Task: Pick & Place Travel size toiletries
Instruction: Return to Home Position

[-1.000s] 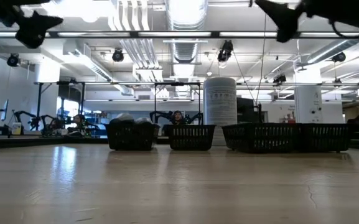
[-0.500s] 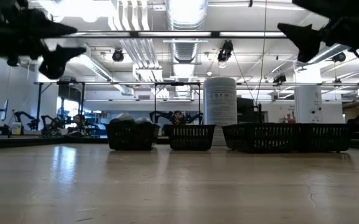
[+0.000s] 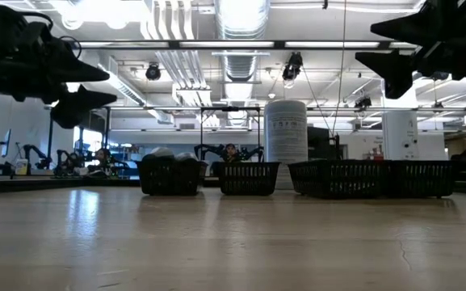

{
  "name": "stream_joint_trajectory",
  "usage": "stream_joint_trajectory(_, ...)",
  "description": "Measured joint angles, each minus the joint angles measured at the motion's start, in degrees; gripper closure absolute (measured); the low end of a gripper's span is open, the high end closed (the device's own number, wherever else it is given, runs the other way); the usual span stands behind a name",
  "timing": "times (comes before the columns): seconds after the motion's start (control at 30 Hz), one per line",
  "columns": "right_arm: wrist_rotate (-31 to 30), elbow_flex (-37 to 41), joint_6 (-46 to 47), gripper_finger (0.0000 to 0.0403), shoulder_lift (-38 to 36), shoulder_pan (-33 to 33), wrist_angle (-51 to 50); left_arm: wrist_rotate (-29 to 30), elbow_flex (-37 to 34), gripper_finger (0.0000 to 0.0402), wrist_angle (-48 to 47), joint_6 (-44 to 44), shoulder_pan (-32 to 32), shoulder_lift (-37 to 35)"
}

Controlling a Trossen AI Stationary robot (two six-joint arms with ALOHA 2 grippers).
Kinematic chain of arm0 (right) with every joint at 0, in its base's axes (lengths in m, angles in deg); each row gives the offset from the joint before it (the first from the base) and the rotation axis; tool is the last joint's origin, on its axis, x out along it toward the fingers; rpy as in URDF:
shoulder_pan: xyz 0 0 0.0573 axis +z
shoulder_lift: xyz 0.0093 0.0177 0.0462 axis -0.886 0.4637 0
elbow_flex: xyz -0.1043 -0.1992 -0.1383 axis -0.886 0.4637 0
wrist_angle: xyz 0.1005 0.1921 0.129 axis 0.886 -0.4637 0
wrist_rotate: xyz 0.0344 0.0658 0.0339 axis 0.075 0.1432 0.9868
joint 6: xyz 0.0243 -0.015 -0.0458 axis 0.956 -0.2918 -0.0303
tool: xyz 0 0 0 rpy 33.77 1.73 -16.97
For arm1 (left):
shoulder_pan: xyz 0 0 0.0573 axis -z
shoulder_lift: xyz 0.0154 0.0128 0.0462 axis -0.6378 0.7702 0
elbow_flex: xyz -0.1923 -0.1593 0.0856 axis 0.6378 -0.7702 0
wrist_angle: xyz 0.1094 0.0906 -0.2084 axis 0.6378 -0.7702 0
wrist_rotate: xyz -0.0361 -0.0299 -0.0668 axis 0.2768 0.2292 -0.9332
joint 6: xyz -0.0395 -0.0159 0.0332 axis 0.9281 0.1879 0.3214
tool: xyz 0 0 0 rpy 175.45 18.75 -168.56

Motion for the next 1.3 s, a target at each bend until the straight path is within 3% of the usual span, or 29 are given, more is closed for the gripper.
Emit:
stream_joint_trajectory(0.73, 0.02, 0.0, 1.25, 0.0183, 0.62, 0.0, -0.19, 0.0, -0.07, 0.0152, -0.35, -0.04, 0.0, 0.04)
stream_joint_trajectory(1.3, 0.04, 0.0, 1.25, 0.0141, 0.62, 0.0, -0.19, -0.01, -0.13, 0.0152, -0.35, -0.04, 0.0, 0.04)
